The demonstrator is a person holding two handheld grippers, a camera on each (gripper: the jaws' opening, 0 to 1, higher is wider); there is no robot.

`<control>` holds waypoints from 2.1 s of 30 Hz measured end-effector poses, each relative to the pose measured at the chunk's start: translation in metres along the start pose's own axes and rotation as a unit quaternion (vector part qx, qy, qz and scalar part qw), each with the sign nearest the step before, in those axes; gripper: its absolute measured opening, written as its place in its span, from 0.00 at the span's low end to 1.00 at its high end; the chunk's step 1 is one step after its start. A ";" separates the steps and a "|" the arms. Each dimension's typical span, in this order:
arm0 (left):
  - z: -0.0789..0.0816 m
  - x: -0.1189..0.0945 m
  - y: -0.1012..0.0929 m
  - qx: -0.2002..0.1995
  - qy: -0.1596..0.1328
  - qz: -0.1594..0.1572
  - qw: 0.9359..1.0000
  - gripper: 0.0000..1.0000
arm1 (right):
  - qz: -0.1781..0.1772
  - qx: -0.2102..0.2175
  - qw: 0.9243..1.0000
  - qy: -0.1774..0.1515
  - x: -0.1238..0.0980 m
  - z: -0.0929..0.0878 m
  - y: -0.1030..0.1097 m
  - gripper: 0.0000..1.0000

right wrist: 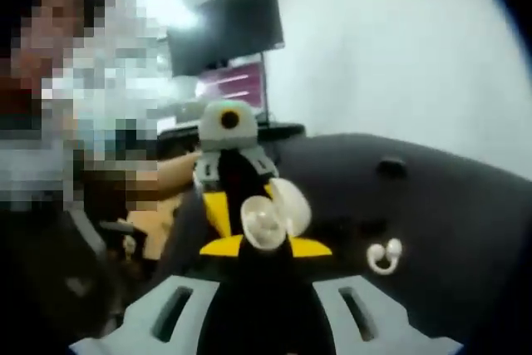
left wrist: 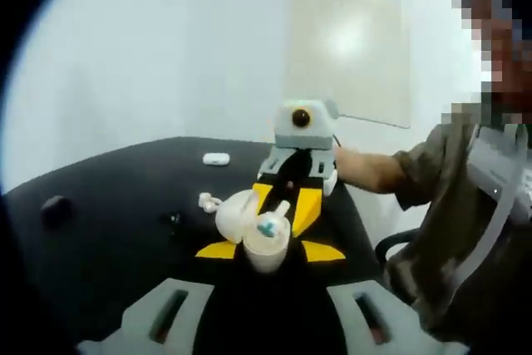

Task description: Pick up three earphones and place each one into its charging case using tactile feedback, ensure that each earphone is properly inserted and securely positioned inside the case.

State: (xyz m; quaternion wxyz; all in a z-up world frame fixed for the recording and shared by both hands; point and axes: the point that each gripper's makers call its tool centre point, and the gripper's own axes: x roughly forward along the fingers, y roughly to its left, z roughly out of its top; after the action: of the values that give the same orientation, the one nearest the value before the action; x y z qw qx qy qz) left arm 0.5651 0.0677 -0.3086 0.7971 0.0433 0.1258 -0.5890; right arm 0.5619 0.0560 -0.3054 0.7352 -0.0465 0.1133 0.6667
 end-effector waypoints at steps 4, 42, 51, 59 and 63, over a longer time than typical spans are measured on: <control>-0.002 0.001 0.000 0.012 0.006 0.005 1.000 0.19 | 0.007 0.006 1.000 -0.001 -0.001 0.000 0.002 0.20; -0.006 0.003 -0.007 0.014 0.018 -0.007 1.000 0.17 | -0.003 -0.181 0.981 0.072 -0.006 0.013 0.013 0.17; -0.005 0.004 -0.007 0.019 0.018 -0.009 1.000 0.17 | 0.006 -0.135 0.990 0.048 -0.016 0.026 0.011 0.08; -0.004 0.004 -0.005 0.019 0.018 -0.009 1.000 0.17 | 0.027 -0.102 0.991 0.081 -0.004 0.020 0.004 0.12; -0.004 0.004 -0.005 0.019 0.018 -0.009 1.000 0.17 | 0.043 -0.105 0.991 0.076 -0.002 0.023 0.012 0.19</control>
State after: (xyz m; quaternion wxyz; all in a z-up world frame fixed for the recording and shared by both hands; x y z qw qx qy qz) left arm 0.5605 0.0638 -0.3133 0.7885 0.0686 0.1293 -0.5973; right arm 0.5523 0.0607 -0.2816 0.6859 -0.1696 0.1003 0.7006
